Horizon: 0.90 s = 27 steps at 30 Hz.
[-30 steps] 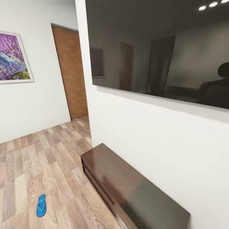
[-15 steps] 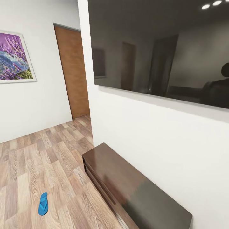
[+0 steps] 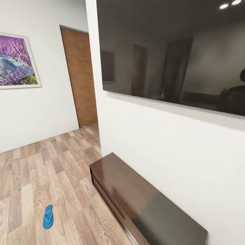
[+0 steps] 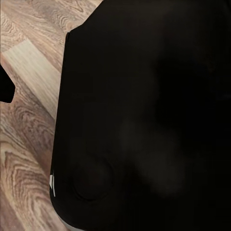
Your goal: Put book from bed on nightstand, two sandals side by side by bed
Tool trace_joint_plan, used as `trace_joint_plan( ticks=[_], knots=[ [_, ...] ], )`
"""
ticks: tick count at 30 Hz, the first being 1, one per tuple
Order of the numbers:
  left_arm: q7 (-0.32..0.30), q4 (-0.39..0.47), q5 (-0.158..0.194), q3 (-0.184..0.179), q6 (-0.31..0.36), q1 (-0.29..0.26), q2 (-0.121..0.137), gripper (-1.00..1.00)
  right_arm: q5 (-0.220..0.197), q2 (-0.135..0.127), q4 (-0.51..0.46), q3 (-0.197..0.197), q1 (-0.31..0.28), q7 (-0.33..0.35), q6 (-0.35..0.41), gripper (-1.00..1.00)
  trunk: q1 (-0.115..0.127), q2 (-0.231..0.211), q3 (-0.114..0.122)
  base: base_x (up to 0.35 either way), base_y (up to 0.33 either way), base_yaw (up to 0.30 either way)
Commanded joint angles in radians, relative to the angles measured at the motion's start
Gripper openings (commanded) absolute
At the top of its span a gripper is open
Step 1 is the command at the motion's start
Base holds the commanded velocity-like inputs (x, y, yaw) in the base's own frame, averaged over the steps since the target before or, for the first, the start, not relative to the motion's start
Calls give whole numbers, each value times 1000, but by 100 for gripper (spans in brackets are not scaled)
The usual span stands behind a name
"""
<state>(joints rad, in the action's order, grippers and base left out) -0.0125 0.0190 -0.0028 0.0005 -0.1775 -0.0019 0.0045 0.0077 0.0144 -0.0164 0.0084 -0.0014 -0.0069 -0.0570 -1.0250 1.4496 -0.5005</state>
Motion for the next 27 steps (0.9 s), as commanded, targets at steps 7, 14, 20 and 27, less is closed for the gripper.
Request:
trace_joint_plan(
  ticks=[7,14,20,27],
  knots=[
    [-1,0,0,0,-2,0,0,100,1,4,0,1,0,-1,-3,100,0,0,-1,0,0,229],
    [-1,0,0,0,-2,0,0,100,1,5,0,1,0,-1,-3,100,0,0,-1,0,0,269],
    [-1,0,0,0,-2,0,0,100,1,5,0,1,0,-1,-3,100,0,0,-1,0,0,280],
    [-1,0,0,0,-2,0,0,100,1,6,1,1,0,-1,-3,100,0,0,-1,0,0,283]
  ],
)
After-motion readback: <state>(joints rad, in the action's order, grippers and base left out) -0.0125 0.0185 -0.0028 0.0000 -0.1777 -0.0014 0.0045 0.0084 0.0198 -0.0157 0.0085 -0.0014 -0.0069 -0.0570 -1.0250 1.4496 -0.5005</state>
